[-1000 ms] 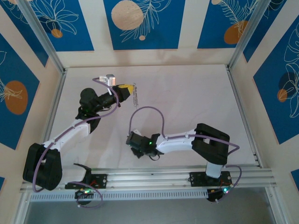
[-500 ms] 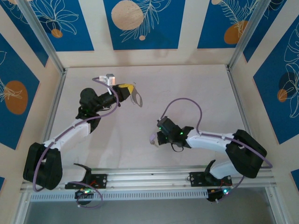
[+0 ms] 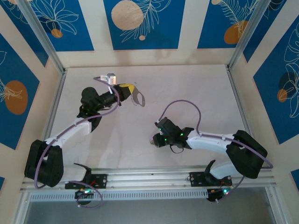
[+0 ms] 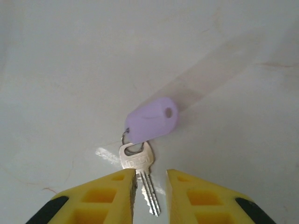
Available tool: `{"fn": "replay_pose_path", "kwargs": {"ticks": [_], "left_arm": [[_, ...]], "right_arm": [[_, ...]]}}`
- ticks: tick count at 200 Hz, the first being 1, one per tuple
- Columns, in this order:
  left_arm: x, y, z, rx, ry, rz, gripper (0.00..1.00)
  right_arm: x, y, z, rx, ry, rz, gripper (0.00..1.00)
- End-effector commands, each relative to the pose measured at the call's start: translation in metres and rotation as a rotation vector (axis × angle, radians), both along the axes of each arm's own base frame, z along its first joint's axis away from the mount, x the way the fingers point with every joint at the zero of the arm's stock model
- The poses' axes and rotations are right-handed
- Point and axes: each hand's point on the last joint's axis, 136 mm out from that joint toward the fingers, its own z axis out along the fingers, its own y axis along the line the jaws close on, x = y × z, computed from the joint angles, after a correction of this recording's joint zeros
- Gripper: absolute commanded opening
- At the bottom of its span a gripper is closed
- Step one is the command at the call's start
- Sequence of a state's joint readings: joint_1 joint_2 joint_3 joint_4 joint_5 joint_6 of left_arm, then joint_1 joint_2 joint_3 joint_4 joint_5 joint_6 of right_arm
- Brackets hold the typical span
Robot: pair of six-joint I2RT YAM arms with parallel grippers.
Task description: Put the keys on the keyring
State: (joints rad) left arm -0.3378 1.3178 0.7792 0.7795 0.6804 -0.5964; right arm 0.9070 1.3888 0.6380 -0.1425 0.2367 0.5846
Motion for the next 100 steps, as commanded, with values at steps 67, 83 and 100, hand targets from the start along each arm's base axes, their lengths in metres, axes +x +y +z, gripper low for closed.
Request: {"fn": "replay_pose_path", "kwargs": {"ticks": [67, 83, 100], "left_arm": [[-0.004, 0.003, 0.029, -0.030, -0.096, -0.011, 0.00], [-0.005, 0.003, 0.029, -0.028, -0.098, -0.011, 0.00], [-0.005, 0.003, 0.029, -0.027, -0.098, -0.010, 0.00]], "right_arm": [[0.001, 0.034, -0.012, -0.143, -0.026, 0.013, 0.33], [0.004, 0.034, -0.015, -0.158, -0.029, 0.005, 0.33], [0.008, 0.032, -0.017, -0.164, -0.027, -0.012, 0.34]]}}
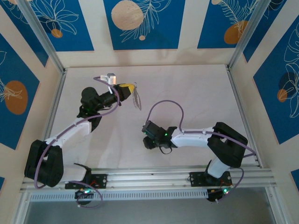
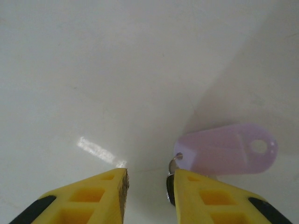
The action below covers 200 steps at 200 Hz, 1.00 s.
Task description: Put the keys on the keyring
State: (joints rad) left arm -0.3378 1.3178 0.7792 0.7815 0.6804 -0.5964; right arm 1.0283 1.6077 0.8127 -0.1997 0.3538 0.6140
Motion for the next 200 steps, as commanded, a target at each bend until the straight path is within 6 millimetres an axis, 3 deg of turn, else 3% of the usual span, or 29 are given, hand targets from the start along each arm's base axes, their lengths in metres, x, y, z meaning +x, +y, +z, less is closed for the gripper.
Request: {"fn": "replay_pose_path", "kwargs": {"ticks": [1, 62, 85, 118, 200], "left_arm": [[-0.005, 0.003, 0.028, -0.027, -0.096, -0.010, 0.00], [-0.004, 0.003, 0.029, -0.028, -0.097, -0.011, 0.00], [-0.004, 0.002, 0.028, -0.026, -0.098, -0.013, 0.00], [-0.004, 0.002, 0.029, -0.028, -0.099, -0.014, 0.00], [-0.004, 0.002, 0.030, -0.029, -0.100, -0.012, 0.00]], "right_arm": [[0.009, -0.006, 0.000, -0.033, -0.018, -0.049, 0.33], [0.014, -0.034, 0.022, 0.071, -0.051, -0.138, 0.33], [0.017, -0.041, 0.023, 0.127, -0.015, -0.154, 0.40], [0.023, -0.036, 0.023, 0.195, 0.021, -0.145, 0.44], [0.026, -0.015, 0.007, 0.225, 0.098, -0.114, 0.43]]}}
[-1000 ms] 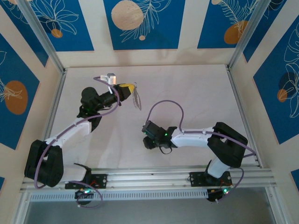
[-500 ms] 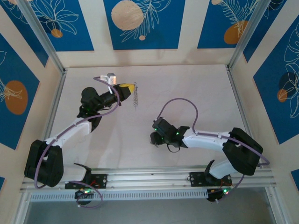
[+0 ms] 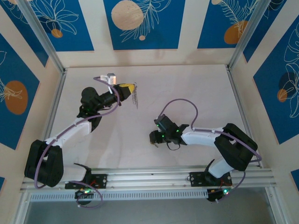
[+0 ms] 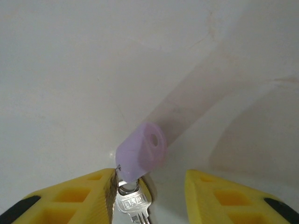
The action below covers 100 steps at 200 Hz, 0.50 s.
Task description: Put the keys on the keyring
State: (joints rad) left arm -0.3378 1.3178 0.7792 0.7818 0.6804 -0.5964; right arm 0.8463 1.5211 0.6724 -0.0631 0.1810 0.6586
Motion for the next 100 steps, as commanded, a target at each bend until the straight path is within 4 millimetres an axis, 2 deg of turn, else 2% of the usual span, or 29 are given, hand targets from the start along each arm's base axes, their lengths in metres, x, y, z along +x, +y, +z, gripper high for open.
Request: {"fn": "replay_pose_path", "kwargs": {"ticks": [1, 63, 82, 100], "left_arm": [[-0.003, 0.002, 0.030, -0.029, -0.099, -0.012, 0.00], [-0.003, 0.002, 0.028, -0.032, -0.099, -0.014, 0.00], [-0.003, 0.002, 0.028, -0.032, -0.097, -0.015, 0.00], [-0.003, 0.002, 0.028, -0.034, -0.095, -0.015, 0.00]], "right_arm": [[0.006, 0.016, 0.008, 0.057, 0.004, 0.018, 0.43], [0.021, 0.025, 0.016, 0.090, -0.008, 0.014, 0.35], [0.025, 0.029, 0.020, 0.107, -0.005, 0.021, 0.23], [0.028, 0.033, 0.024, 0.118, -0.011, 0.030, 0.06]]}}
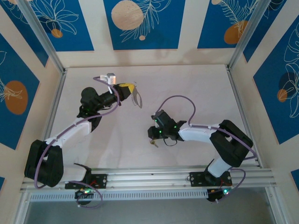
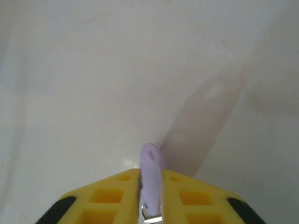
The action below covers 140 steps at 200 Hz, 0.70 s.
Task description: Put the keys on the keyring
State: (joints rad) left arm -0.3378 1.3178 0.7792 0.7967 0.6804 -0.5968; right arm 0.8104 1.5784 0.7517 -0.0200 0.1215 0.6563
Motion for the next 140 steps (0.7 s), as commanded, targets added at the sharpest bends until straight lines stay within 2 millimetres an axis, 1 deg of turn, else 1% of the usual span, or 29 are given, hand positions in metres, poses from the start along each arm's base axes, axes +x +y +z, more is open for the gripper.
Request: {"fn": "replay_pose_path", "kwargs": {"ticks": [1, 7, 26, 44, 50, 56, 63, 72, 79, 103, 140], "left_arm": [[-0.003, 0.002, 0.025, -0.028, -0.082, -0.015, 0.00], [-0.003, 0.002, 0.026, -0.029, -0.084, -0.014, 0.00], [-0.003, 0.002, 0.026, -0.029, -0.083, -0.016, 0.00], [-0.003, 0.002, 0.027, -0.028, -0.084, -0.014, 0.00], [-0.003, 0.002, 0.027, -0.029, -0.084, -0.015, 0.00], [-0.003, 0.002, 0.027, -0.029, -0.084, -0.014, 0.00], [-0.003, 0.002, 0.027, -0.029, -0.084, -0.014, 0.00], [-0.003, 0.002, 0.027, -0.029, -0.085, -0.015, 0.00], [-0.002, 0.001, 0.027, -0.029, -0.084, -0.015, 0.00], [-0.002, 0.001, 0.028, -0.030, -0.085, -0.016, 0.00], [-0.002, 0.001, 0.028, -0.031, -0.086, -0.017, 0.00]], "right_arm": [[0.005, 0.011, 0.009, 0.037, -0.003, 0.029, 0.05], [0.005, 0.012, 0.011, 0.041, -0.005, 0.033, 0.00], [0.007, 0.015, 0.019, 0.051, -0.018, 0.043, 0.00], [0.006, 0.013, 0.021, 0.046, -0.023, 0.043, 0.00], [0.006, 0.011, 0.020, 0.038, -0.023, 0.041, 0.07], [0.006, 0.009, 0.019, 0.031, -0.025, 0.036, 0.17], [0.006, 0.006, 0.017, 0.020, -0.025, 0.029, 0.27], [0.005, 0.003, 0.015, 0.012, -0.022, 0.023, 0.33], [0.004, 0.001, 0.012, 0.006, -0.017, 0.021, 0.35], [0.000, -0.001, 0.002, -0.003, 0.006, 0.019, 0.35], [0.000, 0.004, -0.012, -0.008, 0.040, 0.027, 0.35]]}}
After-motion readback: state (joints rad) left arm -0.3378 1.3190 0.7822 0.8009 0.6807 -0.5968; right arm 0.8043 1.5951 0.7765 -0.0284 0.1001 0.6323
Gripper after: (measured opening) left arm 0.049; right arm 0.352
